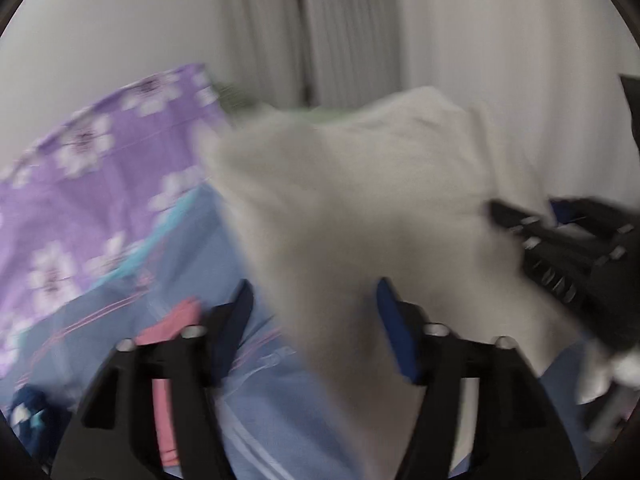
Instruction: Fold small clothes
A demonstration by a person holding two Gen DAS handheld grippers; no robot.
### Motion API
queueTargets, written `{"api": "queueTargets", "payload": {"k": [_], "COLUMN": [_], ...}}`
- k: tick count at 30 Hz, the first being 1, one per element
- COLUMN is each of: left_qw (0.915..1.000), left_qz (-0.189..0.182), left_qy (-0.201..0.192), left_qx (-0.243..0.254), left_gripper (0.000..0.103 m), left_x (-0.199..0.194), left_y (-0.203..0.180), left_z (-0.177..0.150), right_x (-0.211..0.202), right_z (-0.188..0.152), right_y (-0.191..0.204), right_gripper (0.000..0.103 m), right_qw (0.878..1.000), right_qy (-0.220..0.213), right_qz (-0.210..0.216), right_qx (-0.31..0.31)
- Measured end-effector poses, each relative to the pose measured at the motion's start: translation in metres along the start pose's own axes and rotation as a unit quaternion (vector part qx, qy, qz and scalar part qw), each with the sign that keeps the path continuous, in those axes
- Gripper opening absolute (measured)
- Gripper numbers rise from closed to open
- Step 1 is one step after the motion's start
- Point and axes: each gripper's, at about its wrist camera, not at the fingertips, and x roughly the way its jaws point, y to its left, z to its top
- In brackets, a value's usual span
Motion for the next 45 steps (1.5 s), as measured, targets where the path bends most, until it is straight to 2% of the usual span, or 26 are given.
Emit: {"api": "queueTargets", "payload": {"k": [2, 3, 5, 6, 8, 11, 12, 15, 17, 19, 20, 21, 23, 24, 26, 28, 30, 31, 32, 34, 37, 41, 45], "left_qw": [0.9994, 0.9982, 0.9953, 0.9942, 0.9959, 0.9925, 0.9922, 0.9946, 0.9969, 0.9981, 0.9973, 0.9965, 0.9972, 0.9973, 0.9976, 0.9983, 0.9982, 0.9980, 0.9977, 0.9963, 0.9929, 0.9890, 0.9906], "left_qz": [-0.010, -0.029, -0.050, -0.057, -0.060, -0.079, -0.079, -0.057, -0.028, 0.020, 0.045, 0.053, 0.018, -0.006, -0.024, -0.048, -0.058, -0.057, -0.055, -0.049, -0.034, -0.019, 0.000], "left_qy": [0.034, 0.051, 0.073, 0.076, 0.062, 0.086, 0.090, 0.086, 0.074, 0.054, 0.045, 0.038, 0.034, 0.027, 0.012, 0.000, -0.007, -0.015, -0.025, -0.058, -0.102, -0.130, -0.123], "left_qx": [0.003, 0.010, 0.039, 0.051, 0.026, -0.034, -0.036, -0.017, 0.001, 0.022, 0.038, 0.053, 0.065, 0.068, 0.064, 0.034, -0.010, -0.025, -0.033, -0.040, -0.051, -0.067, -0.059], "left_gripper": [0.065, 0.065, 0.068, 0.068, 0.068, 0.068, 0.068, 0.068, 0.068, 0.070, 0.070, 0.070, 0.072, 0.078, 0.082, 0.083, 0.091, 0.094, 0.097, 0.100, 0.102, 0.102, 0.102], "left_x": [0.019, 0.028, 0.038, 0.042, 0.043, 0.048, 0.049, 0.043, 0.040, 0.030, 0.023, 0.014, -0.005, -0.019, -0.043, -0.069, -0.095, -0.110, -0.121, -0.152, -0.200, -0.251, -0.290], "left_y": [-0.002, -0.005, -0.013, -0.018, -0.019, -0.012, -0.012, -0.025, -0.034, -0.046, -0.055, -0.061, -0.062, -0.061, -0.055, -0.044, -0.033, -0.029, -0.027, -0.024, -0.023, -0.021, -0.025], "left_z": [-0.022, -0.038, -0.063, -0.074, -0.091, -0.095, -0.095, -0.096, -0.094, -0.097, -0.098, -0.098, -0.100, -0.102, -0.109, -0.117, -0.124, -0.128, -0.130, -0.138, -0.148, -0.159, -0.172], "right_x": [0.033, 0.052, 0.074, 0.076, 0.075, 0.076, 0.080, 0.077, 0.076, 0.074, 0.067, 0.059, 0.034, 0.012, -0.024, -0.063, -0.098, -0.115, -0.131, -0.169, -0.217, -0.265, -0.303], "right_z": [-0.019, -0.037, -0.068, -0.084, -0.095, -0.094, -0.093, -0.092, -0.091, -0.089, -0.089, -0.089, -0.090, -0.095, -0.110, -0.128, -0.142, -0.148, -0.152, -0.161, -0.171, -0.181, -0.193], "right_y": [-0.007, -0.015, -0.023, -0.027, -0.028, -0.028, -0.029, -0.025, -0.021, -0.017, -0.015, -0.014, -0.014, -0.017, -0.025, -0.034, -0.040, -0.041, -0.041, -0.033, -0.014, 0.004, 0.016], "right_gripper": [0.037, 0.037, 0.038, 0.038, 0.038, 0.038, 0.038, 0.038, 0.038, 0.038, 0.039, 0.039, 0.041, 0.044, 0.050, 0.055, 0.066, 0.077, 0.083, 0.085, 0.095, 0.100, 0.101], "right_qw": [0.998, 0.995, 0.991, 0.993, 0.995, 0.994, 0.994, 0.995, 0.995, 0.995, 0.995, 0.996, 0.996, 0.997, 0.997, 0.997, 0.995, 0.995, 0.995, 0.996, 0.997, 0.996, 0.996], "right_qy": [0.059, 0.089, 0.122, 0.098, 0.073, 0.082, 0.090, 0.090, 0.086, 0.084, 0.080, 0.077, 0.073, 0.064, 0.047, 0.035, 0.025, 0.021, 0.016, -0.002, -0.035, -0.062, -0.072], "right_qz": [-0.027, -0.021, -0.012, -0.004, -0.003, -0.004, -0.004, -0.015, -0.024, -0.036, -0.042, -0.045, -0.047, -0.035, -0.006, 0.008, 0.023, 0.022, 0.017, 0.015, 0.024, 0.028, 0.021], "right_qx": [0.019, 0.037, 0.057, 0.065, 0.070, 0.066, 0.062, 0.048, 0.042, 0.035, 0.031, 0.028, 0.028, 0.036, 0.053, 0.071, 0.089, 0.096, 0.099, 0.091, 0.068, 0.058, 0.052]}}
